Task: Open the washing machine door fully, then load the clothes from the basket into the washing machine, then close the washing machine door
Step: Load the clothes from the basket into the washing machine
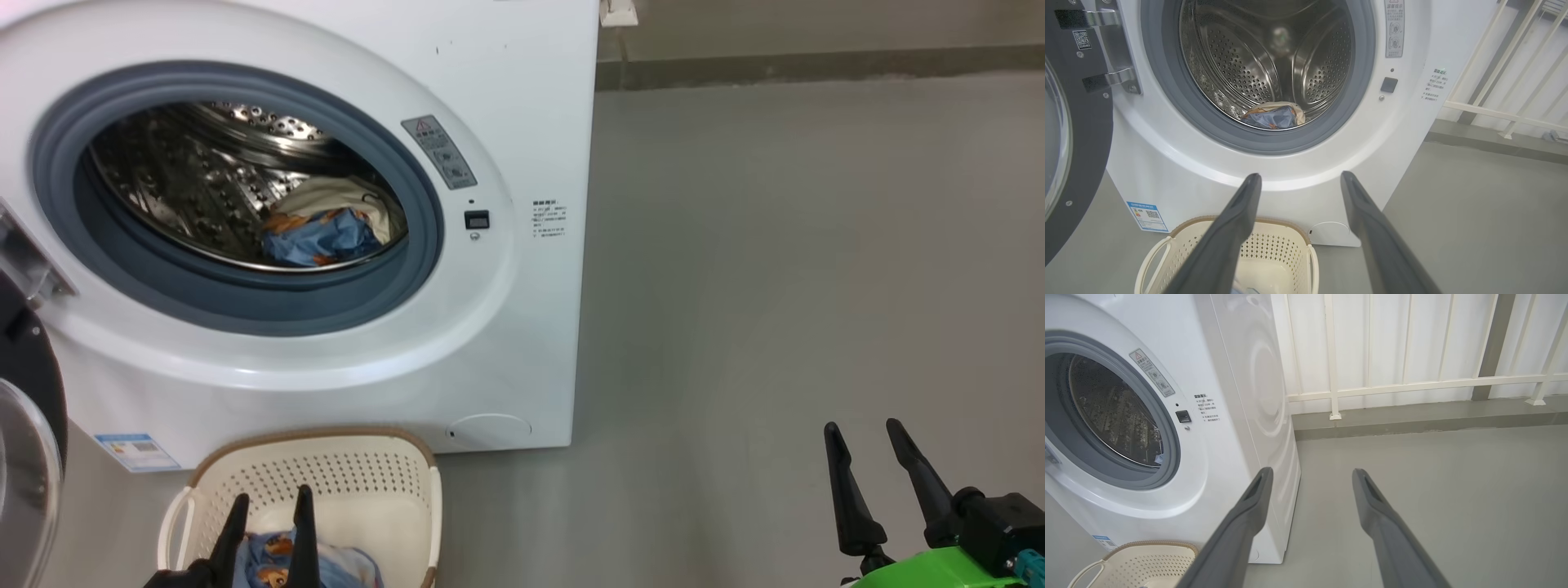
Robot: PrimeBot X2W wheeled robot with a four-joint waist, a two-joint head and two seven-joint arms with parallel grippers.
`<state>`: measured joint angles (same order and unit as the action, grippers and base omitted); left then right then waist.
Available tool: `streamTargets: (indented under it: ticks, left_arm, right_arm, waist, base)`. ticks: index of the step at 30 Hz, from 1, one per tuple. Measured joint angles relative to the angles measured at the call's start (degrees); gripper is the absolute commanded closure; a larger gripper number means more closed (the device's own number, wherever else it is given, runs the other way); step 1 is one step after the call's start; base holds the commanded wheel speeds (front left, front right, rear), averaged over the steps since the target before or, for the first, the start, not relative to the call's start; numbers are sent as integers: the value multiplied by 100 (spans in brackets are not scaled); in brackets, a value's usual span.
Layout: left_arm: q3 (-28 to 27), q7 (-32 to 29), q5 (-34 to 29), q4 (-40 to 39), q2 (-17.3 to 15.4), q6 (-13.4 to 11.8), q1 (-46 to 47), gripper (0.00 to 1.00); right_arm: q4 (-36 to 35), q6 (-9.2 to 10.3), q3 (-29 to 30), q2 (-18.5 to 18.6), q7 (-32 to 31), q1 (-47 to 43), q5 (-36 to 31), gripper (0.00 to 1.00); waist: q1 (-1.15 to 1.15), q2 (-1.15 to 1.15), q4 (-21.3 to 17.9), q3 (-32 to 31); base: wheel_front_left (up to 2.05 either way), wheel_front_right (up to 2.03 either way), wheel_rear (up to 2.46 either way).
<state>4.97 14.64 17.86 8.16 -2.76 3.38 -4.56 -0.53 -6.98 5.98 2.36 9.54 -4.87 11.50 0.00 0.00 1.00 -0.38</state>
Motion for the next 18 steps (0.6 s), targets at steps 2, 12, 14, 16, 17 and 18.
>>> streamTargets:
  ticks: [2,12,14,16,17,18]
  left_arm:
    - [29,0,1,48,1,-2,5,0]
    - [218,-1,222,708,11,0,588,0]
    - [237,-1,274,920,20,0,800,0]
    - [244,-1,316,1200,26,12,1033,0]
    - [243,-1,316,1328,27,18,1142,0]
    - [244,-1,316,1485,33,18,1262,0]
  right_arm:
    - [-23,0,11,0,-40,0,-24,0]
    - [-234,0,55,0,-146,87,-201,0]
    - [-280,0,64,0,-146,179,-246,0]
    - [-323,0,69,0,-146,277,-264,0]
    - [-352,0,70,1,-146,316,-290,0]
    - [-370,0,70,1,-146,363,-303,0]
  waist:
    - [0,0,2,80]
    - [0,0,21,832]
    - [0,0,22,1037]
    - [0,0,22,1252]
    - [0,0,20,1360]
    - [0,0,18,1472]
  base:
    - [0,0,0]
    - [0,0,0]
    - [0,0,0]
    - [0,0,0]
    - [0,0,0]
    - [0,0,0]
